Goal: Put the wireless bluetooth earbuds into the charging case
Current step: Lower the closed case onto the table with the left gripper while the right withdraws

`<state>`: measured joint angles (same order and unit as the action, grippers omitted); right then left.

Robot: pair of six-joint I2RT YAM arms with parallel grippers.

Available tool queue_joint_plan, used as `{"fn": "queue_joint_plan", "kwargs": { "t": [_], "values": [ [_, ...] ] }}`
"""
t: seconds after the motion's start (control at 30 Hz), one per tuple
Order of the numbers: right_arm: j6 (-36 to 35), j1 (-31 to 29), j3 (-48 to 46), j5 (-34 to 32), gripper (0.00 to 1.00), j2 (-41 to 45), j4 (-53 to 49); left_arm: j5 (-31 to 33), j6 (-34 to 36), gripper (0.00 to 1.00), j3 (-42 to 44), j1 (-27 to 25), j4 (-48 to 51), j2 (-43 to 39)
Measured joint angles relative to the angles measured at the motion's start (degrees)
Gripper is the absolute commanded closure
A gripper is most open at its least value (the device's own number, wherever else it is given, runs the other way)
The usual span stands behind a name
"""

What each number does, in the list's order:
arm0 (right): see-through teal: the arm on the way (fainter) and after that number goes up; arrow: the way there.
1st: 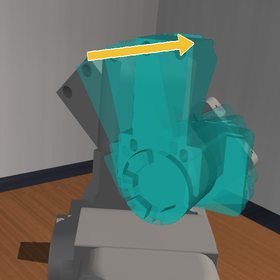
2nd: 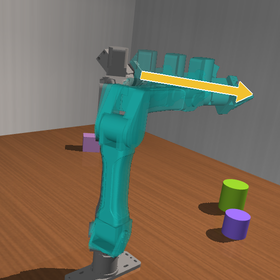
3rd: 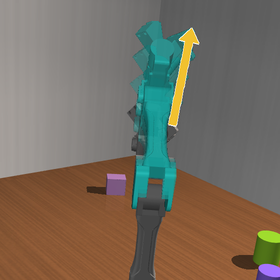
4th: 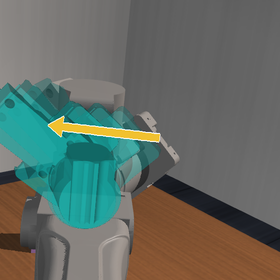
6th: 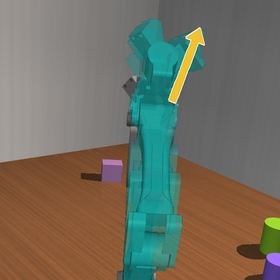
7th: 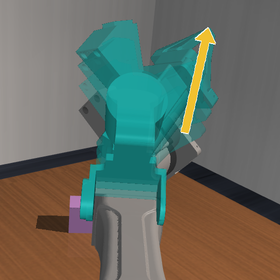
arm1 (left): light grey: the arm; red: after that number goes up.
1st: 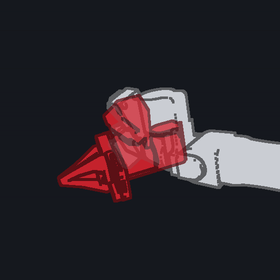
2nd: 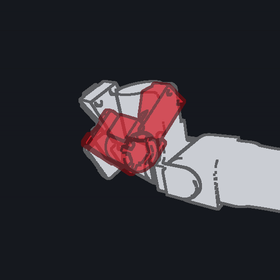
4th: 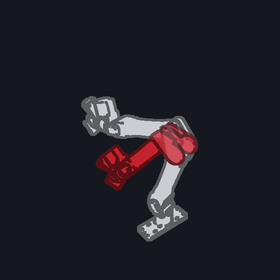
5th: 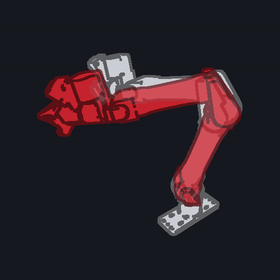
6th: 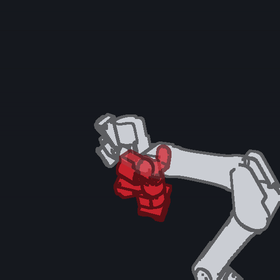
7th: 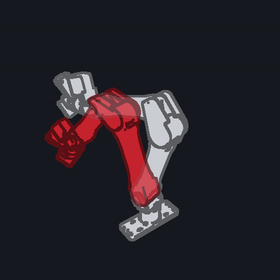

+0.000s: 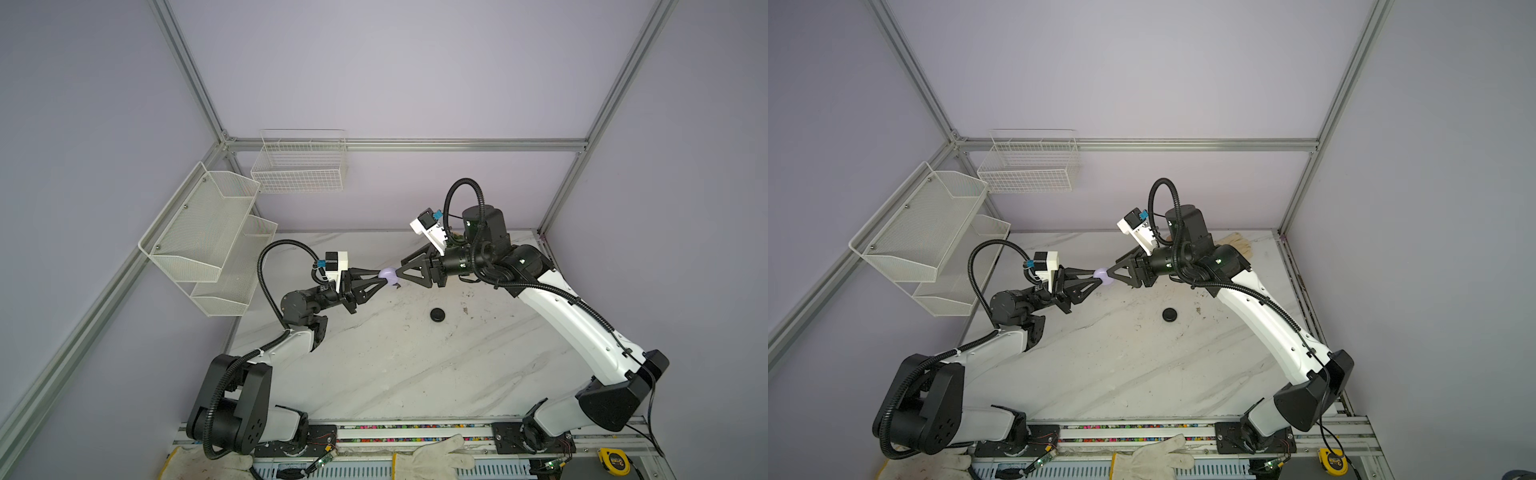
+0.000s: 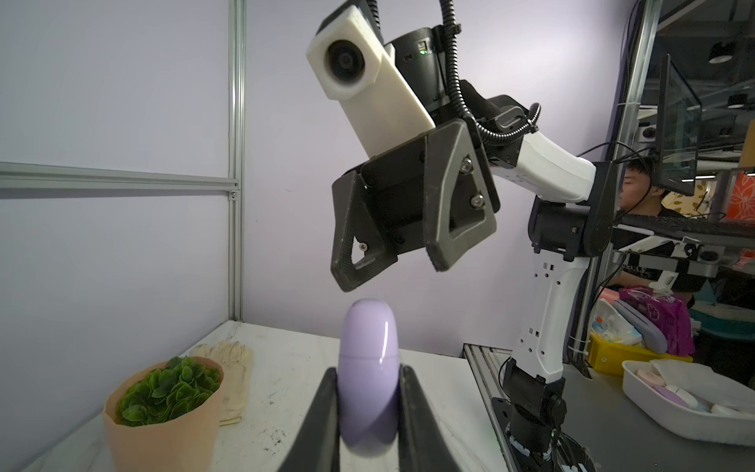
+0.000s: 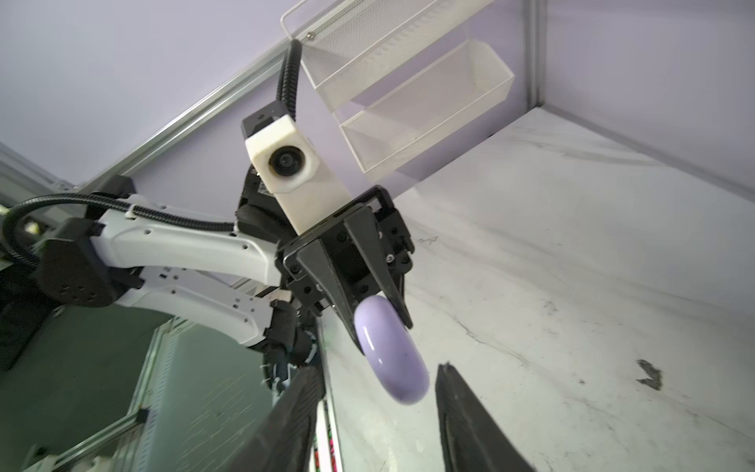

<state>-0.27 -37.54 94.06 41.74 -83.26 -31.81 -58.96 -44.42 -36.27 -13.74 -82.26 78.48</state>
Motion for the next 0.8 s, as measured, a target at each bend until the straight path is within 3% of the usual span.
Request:
{"fn": "queue_joint_plan", "kwargs": {
  "t": [0.17,0.27,0.37,0.47,0.6,0.7,0.8],
  "values": [
    [3.93,0.04,-19.96,-4.44,0.44,13.09,10.01,6.29,-1.01,1.00,8.02,-2.27,2.08,-2.67],
    [8.94,-0.09,-30.12,-8.09,0.44,19.39,17.14,12.11,0.52,1.00,11.89,-6.75,10.51,-5.95],
    [14.53,-0.07,-38.60,-16.68,0.44,25.00,23.63,20.81,3.74,1.00,12.72,-12.92,23.19,-10.95],
    [20.52,-0.07,-45.13,-25.81,0.42,28.48,28.87,28.02,4.57,1.00,12.76,-18.23,28.33,-11.87],
    [26.05,0.35,-49.99,-34.05,0.42,27.65,33.48,36.44,2.47,1.00,12.76,-24.15,28.94,-4.52],
    [28.89,0.94,-51.58,-34.03,0.40,25.88,34.47,41.18,-0.52,1.00,12.76,-29.07,25.86,4.07],
    [30.71,2.43,-53.44,-29.66,0.38,27.26,34.97,44.26,-4.46,1.00,12.76,-32.61,19.67,13.57]
  ]
}}
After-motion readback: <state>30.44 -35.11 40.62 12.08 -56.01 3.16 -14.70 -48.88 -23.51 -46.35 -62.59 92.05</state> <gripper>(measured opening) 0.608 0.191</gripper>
